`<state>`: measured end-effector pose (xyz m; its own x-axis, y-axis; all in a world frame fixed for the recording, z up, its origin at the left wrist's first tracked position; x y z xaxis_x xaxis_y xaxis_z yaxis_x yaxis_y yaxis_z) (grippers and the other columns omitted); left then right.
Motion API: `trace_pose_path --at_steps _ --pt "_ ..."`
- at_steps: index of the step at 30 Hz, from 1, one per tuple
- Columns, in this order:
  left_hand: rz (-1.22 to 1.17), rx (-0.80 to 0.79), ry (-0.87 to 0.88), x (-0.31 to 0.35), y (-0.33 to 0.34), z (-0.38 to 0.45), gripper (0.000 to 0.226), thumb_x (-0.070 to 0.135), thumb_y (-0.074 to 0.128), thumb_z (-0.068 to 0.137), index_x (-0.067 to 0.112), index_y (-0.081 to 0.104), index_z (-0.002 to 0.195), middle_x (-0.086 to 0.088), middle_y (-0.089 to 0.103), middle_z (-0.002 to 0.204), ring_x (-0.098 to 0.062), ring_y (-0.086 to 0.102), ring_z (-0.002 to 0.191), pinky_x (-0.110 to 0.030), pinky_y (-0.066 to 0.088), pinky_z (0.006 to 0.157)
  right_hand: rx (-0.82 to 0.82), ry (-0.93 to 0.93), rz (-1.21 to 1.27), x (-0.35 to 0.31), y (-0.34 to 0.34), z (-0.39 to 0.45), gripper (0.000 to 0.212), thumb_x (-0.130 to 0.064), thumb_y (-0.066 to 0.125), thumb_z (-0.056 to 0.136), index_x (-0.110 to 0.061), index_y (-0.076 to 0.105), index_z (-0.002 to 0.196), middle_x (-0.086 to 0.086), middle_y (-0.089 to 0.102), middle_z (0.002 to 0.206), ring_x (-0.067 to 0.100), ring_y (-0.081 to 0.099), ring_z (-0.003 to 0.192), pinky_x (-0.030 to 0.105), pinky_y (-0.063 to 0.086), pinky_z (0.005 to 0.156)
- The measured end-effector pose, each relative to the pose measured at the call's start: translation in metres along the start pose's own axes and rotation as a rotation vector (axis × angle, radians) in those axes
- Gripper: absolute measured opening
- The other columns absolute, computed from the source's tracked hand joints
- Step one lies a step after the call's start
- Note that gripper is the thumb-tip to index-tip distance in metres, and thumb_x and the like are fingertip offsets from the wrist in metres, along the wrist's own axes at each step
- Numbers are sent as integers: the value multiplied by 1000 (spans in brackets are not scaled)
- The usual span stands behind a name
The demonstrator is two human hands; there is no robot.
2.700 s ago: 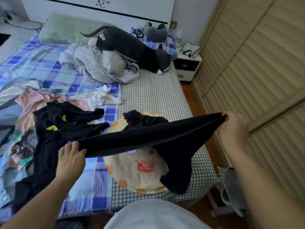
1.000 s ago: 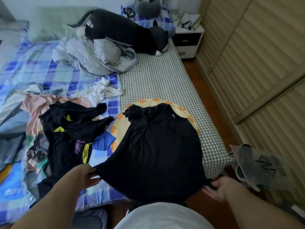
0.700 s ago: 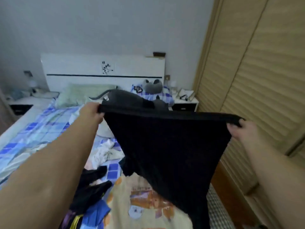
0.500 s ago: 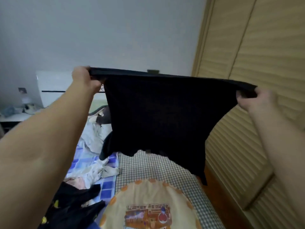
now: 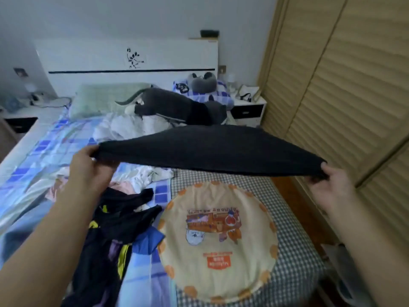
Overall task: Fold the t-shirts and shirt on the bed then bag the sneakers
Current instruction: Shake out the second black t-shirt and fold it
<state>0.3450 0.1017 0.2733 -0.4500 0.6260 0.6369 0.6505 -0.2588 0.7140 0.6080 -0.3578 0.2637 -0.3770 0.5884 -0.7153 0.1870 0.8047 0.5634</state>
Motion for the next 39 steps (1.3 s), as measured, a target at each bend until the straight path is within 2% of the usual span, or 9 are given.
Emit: trace_pose_path --at_steps 3,6,12,19,25,28,31,35,39 --pt "220 250 -235 -70 -124 -16 21 8 44 101 9 65 101 -11 68 109 -22 71 95 -40 56 89 98 143 -165 74 -80 4 27 -12 40 107 -2 55 127 12 61 120 24 62 103 35 57 79" --pt "414 515 -424 -129 -225 -33 17 6 42 107 3 58 103 -18 60 119 -23 74 72 -37 63 66 299 243 -307 133 -147 11 43 -11 43 107 -7 40 150 13 56 128 24 61 100 39 54 85" --pt "804 685 -564 -201 -324 -47 9 -3 48 103 -6 53 97 -26 66 79 -33 66 49 -31 51 33 426 460 -614 221 -225 25 39 -4 49 104 -7 49 144 15 53 141 30 55 120 49 50 103" --pt "1039 900 -356 -193 -371 -64 26 7 61 95 1 67 119 -24 68 115 -41 69 102 -44 63 75 532 576 -757 252 -269 -9 43 8 46 102 -13 50 139 17 52 130 36 54 114 51 52 99" --pt "1504 879 -199 -195 -333 -112 40 16 62 86 3 56 124 -32 49 128 -54 50 116 -59 42 100 240 1104 -1055 298 -252 -102 20 3 43 95 1 59 107 18 67 82 25 62 64 32 55 52" --pt "1282 471 -667 -277 -282 -157 55 46 70 79 -4 67 103 -22 64 88 -43 65 93 -50 51 80 64 1254 -1034 326 -226 -117 22 1 47 96 -3 61 112 14 72 85 22 71 62 31 57 56" --pt "553 404 -1249 -342 -241 -201 77 65 64 82 -2 69 119 -20 69 95 -34 66 80 -46 55 73 -115 1406 -971 336 -198 -113 16 -2 51 100 -4 63 109 8 76 85 16 75 71 29 59 63" --pt "263 632 -992 -380 -209 -208 28 17 54 102 -3 63 120 -22 75 83 -33 71 57 -37 56 44 -515 1481 -1375 322 -176 -76 14 -14 46 105 -11 59 103 5 73 98 16 72 83 31 59 75" --pt "207 895 -729 -410 -219 -215 29 12 61 98 5 61 126 -20 74 105 -36 72 90 -43 61 64 -809 615 -2096 301 -156 63 17 -12 48 98 -10 61 86 11 67 100 33 67 99 39 55 89"
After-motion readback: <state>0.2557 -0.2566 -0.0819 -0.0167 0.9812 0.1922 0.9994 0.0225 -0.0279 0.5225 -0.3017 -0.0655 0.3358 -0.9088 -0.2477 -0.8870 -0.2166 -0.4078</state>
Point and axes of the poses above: each hand's wrist, its own z-axis towards the middle knuckle, its own y-axis out of the palm, x = y × z, the point moved 2 cm from there along z, towards the middle knuckle
